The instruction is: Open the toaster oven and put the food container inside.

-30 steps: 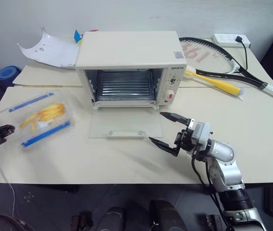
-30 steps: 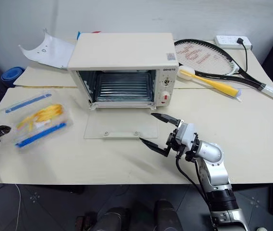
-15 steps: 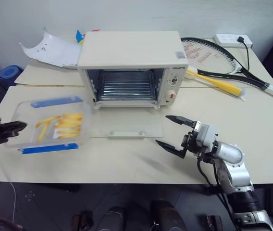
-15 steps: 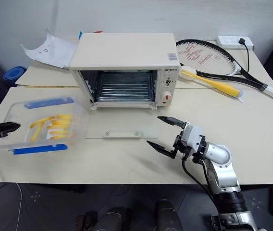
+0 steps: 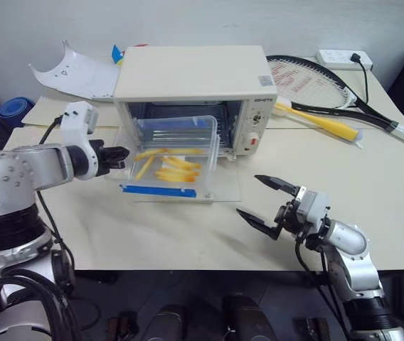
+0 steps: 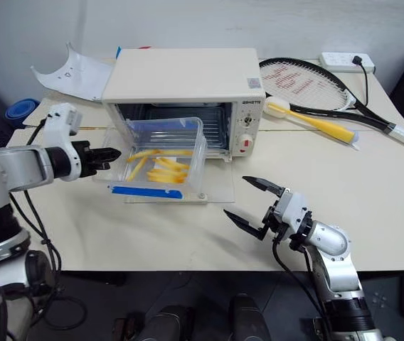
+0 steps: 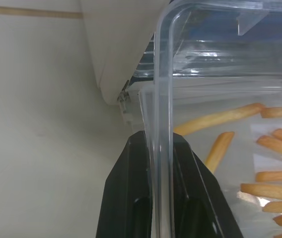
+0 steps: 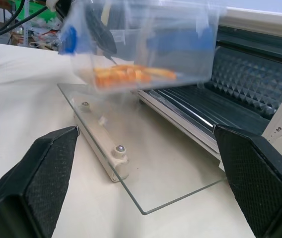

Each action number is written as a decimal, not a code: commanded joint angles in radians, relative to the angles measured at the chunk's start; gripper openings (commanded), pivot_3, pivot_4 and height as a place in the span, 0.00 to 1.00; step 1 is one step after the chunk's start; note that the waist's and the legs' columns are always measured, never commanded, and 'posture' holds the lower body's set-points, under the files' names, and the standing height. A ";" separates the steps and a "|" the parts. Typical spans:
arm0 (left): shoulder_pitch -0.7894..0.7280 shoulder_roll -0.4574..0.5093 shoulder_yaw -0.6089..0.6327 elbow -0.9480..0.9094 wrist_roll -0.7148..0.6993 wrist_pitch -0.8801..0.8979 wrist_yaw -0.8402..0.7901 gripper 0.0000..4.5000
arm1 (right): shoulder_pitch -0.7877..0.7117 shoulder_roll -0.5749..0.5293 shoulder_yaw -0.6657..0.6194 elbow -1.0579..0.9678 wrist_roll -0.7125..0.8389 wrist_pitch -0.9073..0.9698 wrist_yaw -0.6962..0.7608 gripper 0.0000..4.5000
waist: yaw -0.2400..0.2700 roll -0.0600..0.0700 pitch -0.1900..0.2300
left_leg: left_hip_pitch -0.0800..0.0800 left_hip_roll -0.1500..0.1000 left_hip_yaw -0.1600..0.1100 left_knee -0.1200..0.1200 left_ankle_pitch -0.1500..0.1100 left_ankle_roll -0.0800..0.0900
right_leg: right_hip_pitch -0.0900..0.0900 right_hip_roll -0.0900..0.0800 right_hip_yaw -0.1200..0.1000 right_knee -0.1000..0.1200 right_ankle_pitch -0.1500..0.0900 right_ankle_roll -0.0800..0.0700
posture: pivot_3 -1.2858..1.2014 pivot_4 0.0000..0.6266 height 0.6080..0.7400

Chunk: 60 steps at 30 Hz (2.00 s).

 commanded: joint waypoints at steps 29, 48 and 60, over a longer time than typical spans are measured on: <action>0.657 0.334 -0.123 0.058 0.234 -1.279 -1.080 0.03 | -0.010 -0.135 0.193 -0.309 0.010 0.518 -0.091 0.11 | 0.016 0.002 0.001 | 0.001 0.002 -0.002 -0.002 -0.002 0.000 | 0.002 0.000 0.000 -0.006 -0.001 -0.003 | 0.52 0.24 1.00; 0.406 -0.072 -0.205 0.170 0.296 -1.289 -0.626 0.00 | -0.466 0.116 0.154 0.225 -0.190 0.348 -0.272 0.01 | 0.000 0.001 0.000 | -0.001 0.000 -0.002 0.002 -0.002 0.000 | -0.001 0.001 -0.002 -0.001 -0.001 -0.002 | 0.52 0.24 1.00; 0.256 -0.205 -0.209 0.390 0.365 -1.446 -0.494 0.00 | -0.648 0.259 0.105 0.564 -0.213 0.193 -0.333 0.01 | -0.021 0.001 0.000 | -0.001 0.000 -0.003 0.003 -0.002 0.000 | -0.001 0.000 -0.003 0.001 -0.001 -0.002 | 0.52 0.24 1.00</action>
